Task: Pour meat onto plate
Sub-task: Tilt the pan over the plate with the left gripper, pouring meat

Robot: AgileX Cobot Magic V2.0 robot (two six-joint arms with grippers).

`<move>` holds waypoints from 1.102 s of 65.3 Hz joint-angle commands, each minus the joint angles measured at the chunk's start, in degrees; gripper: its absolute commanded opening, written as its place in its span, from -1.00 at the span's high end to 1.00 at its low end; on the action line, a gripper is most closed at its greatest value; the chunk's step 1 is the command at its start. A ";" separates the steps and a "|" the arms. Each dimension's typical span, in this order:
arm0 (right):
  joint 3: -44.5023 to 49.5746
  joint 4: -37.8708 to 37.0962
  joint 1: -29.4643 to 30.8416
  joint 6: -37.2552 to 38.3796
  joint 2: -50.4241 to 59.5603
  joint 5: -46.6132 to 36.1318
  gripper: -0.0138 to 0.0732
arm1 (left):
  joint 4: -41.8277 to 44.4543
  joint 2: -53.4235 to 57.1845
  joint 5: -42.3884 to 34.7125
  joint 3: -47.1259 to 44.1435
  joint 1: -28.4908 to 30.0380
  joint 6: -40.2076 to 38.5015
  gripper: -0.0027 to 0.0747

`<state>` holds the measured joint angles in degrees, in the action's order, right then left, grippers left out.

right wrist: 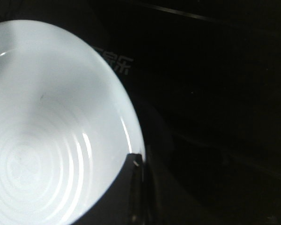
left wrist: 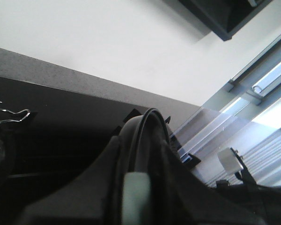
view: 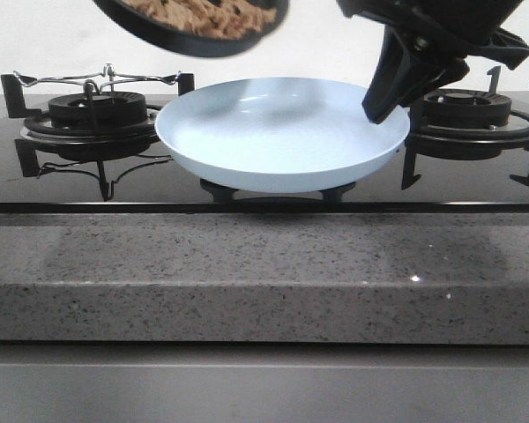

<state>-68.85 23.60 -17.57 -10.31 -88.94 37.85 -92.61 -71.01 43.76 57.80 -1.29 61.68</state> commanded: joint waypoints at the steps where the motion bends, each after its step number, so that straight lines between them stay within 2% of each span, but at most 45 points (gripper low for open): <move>1: -1.38 1.12 -0.05 -0.61 2.56 -2.25 0.84 | -4.24 2.12 -1.64 1.60 -3.31 2.64 0.98; 15: -1.38 1.12 -0.05 -0.61 2.56 -2.25 0.84 | -5.06 2.49 -3.54 1.60 -9.57 16.89 0.98; 33: -1.38 1.12 -0.05 -0.61 2.56 -2.25 0.84 | -5.21 3.92 -4.09 2.51 -12.46 34.24 0.98; 42: -1.38 1.12 -0.05 -0.61 2.56 -2.25 0.84 | -5.21 4.47 -2.25 2.51 -12.46 42.00 0.98; 52: -1.38 1.12 -0.05 -0.61 2.56 -2.20 0.84 | -5.46 4.97 3.77 2.51 -12.46 51.51 0.98; 59: -1.38 1.12 -0.05 -0.61 2.56 -2.25 0.84 | -5.62 4.97 7.35 3.10 -12.46 53.37 0.98; 65: -1.38 1.12 -0.05 -0.61 2.56 -2.25 0.84 | -5.62 4.97 7.51 3.45 -12.46 53.99 0.98; 72: -1.38 1.12 -0.05 -0.61 2.56 -2.25 0.84 | -5.62 4.97 7.51 3.54 -12.46 58.52 0.98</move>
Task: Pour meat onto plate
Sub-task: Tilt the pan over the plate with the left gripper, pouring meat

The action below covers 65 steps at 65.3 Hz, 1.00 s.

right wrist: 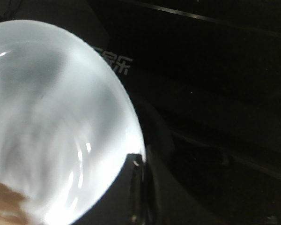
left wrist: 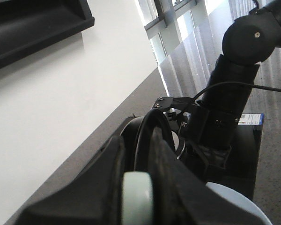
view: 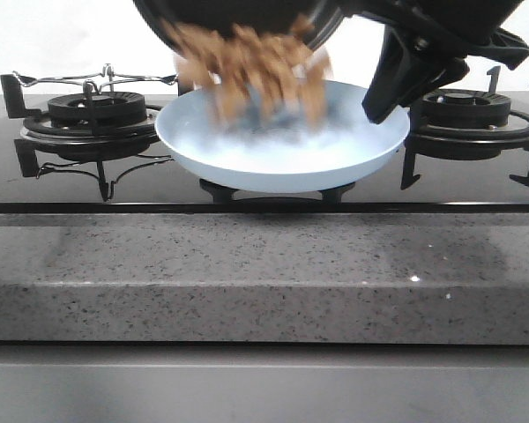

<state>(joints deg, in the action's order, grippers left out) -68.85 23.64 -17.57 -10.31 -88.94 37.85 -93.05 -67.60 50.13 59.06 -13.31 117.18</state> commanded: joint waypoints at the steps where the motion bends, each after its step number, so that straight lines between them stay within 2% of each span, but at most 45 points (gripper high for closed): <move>1: -1.38 1.08 -0.05 -0.61 2.56 -2.25 0.84 | -5.18 1.57 1.14 2.27 -0.44 3.14 0.98; 27: -1.38 1.08 -0.05 -0.61 2.56 -2.25 0.84 | -5.75 1.57 0.37 2.27 -0.44 3.61 0.98; 32: -1.38 1.08 -0.05 -0.61 2.56 -2.25 0.84 | -7.76 1.57 -4.19 2.27 -0.44 -0.87 0.98; 40: -1.38 1.08 -0.05 -0.61 2.56 -2.25 0.84 | -13.84 1.57 -16.94 2.27 -0.44 -4.99 0.98; 49: -1.38 1.08 -0.05 -0.61 2.56 -2.25 0.84 | -13.74 0.40 -27.26 3.49 -0.07 -14.72 0.98; 58: -1.38 1.08 -0.05 -0.61 2.56 -2.25 0.84 | -13.74 -1.91 -28.78 4.69 2.64 -22.21 0.98; 65: -1.38 1.08 -0.05 -0.61 2.56 -2.25 0.84 | -13.74 -4.27 -26.38 6.14 6.63 -30.95 0.98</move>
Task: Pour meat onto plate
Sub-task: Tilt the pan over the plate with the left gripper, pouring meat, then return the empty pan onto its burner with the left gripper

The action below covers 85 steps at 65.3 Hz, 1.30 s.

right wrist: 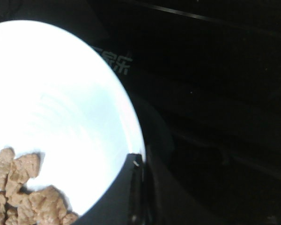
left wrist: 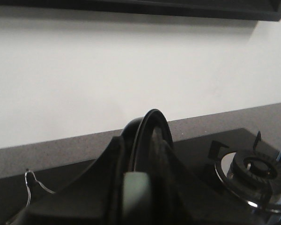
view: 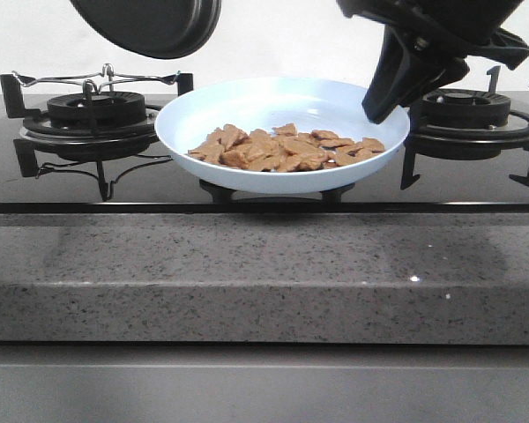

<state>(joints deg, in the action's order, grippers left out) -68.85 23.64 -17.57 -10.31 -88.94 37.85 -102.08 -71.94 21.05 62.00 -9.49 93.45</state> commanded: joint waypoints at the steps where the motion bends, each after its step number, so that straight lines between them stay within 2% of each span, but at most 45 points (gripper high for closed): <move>1: -1.38 1.08 -0.05 -0.61 2.56 -2.25 0.84 | -4.70 -0.31 3.32 3.40 3.48 -8.38 0.98; 11: -1.38 1.08 -0.05 -0.61 2.56 -2.25 0.84 | -4.70 -6.12 14.61 6.22 11.86 -21.30 0.98; 23: -1.38 1.08 -0.05 -0.61 2.56 -2.25 0.84 | -4.70 -13.65 24.08 9.64 18.12 -28.70 0.98; 35: -1.38 1.08 -0.05 -0.61 2.56 -2.25 0.84 | -4.70 -20.00 26.97 12.73 21.73 -33.01 0.98; 62: -1.38 1.08 -0.05 -0.61 2.56 -2.25 0.84 | -4.70 -29.19 26.83 14.17 25.70 -41.38 0.98; 85: -1.38 1.08 -0.05 -0.61 2.56 -2.25 0.84 | -4.24 -32.24 30.23 14.17 26.06 -41.41 0.98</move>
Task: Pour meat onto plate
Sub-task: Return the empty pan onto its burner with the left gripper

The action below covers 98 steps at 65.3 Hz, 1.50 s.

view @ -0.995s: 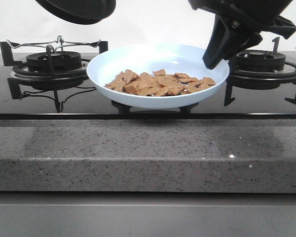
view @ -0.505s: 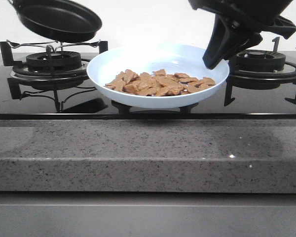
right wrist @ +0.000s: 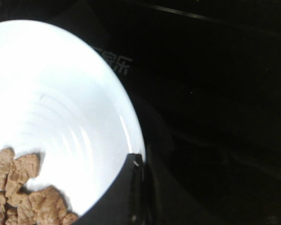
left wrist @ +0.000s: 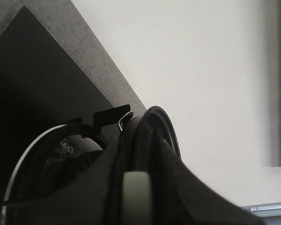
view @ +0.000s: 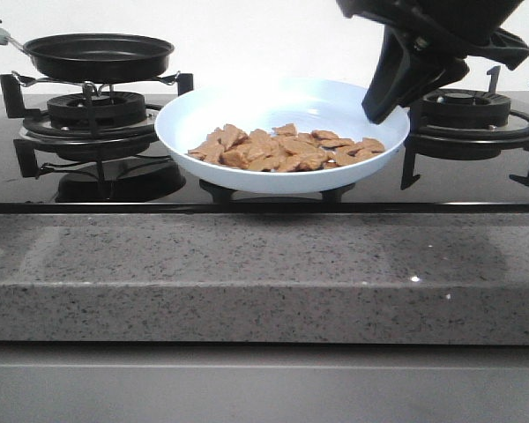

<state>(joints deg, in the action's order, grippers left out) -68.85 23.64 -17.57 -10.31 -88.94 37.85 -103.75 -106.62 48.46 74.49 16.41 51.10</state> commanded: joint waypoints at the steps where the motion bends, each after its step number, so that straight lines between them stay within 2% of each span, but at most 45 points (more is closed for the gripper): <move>1: -1.38 1.08 -0.05 -0.61 2.56 -2.25 0.84 | -2.57 2.44 2.82 1.68 0.16 0.94 0.98; 11: -1.38 1.08 -0.05 -0.61 2.56 -2.25 0.84 | -2.44 2.44 2.83 1.68 0.16 0.64 0.98; 16: -1.38 1.08 -0.05 -0.61 2.56 -2.25 0.84 | -1.84 2.44 3.06 1.68 0.16 0.64 0.90; 22: -1.38 1.08 -0.05 -0.61 2.56 -2.25 0.84 | -1.42 2.44 3.06 1.68 0.29 0.64 0.65; 23: -1.38 1.08 -0.05 -0.61 2.56 -2.25 0.84 | -1.42 2.44 3.10 1.68 0.41 0.64 0.55; 35: -1.38 1.08 -0.05 -0.61 2.56 -2.25 0.84 | -0.89 2.44 5.39 1.68 1.73 0.64 -0.11; 42: -1.38 1.08 -0.05 -0.61 2.56 -2.25 0.84 | 0.07 2.44 8.18 1.68 3.05 0.64 -0.32; 55: -1.38 1.08 -0.05 -0.61 2.56 -2.25 0.84 | 3.96 3.40 11.92 1.68 5.56 -0.66 -0.35; 77: -1.38 1.08 -0.05 -0.61 2.56 -2.25 0.84 | 23.72 12.66 10.47 1.68 6.59 -4.45 -0.35; 87: -1.38 1.08 -0.05 -0.61 2.56 -2.25 0.84 | 37.54 20.52 7.98 1.68 5.66 -9.15 -0.35; 98: -1.38 1.08 -0.05 -0.61 2.56 -2.25 0.84 | 54.50 30.04 3.62 0.57 -0.24 -16.31 -0.34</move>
<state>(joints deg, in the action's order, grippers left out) -68.85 23.64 -17.57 -10.31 -88.94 37.85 -53.66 -82.45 54.27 74.37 19.24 38.26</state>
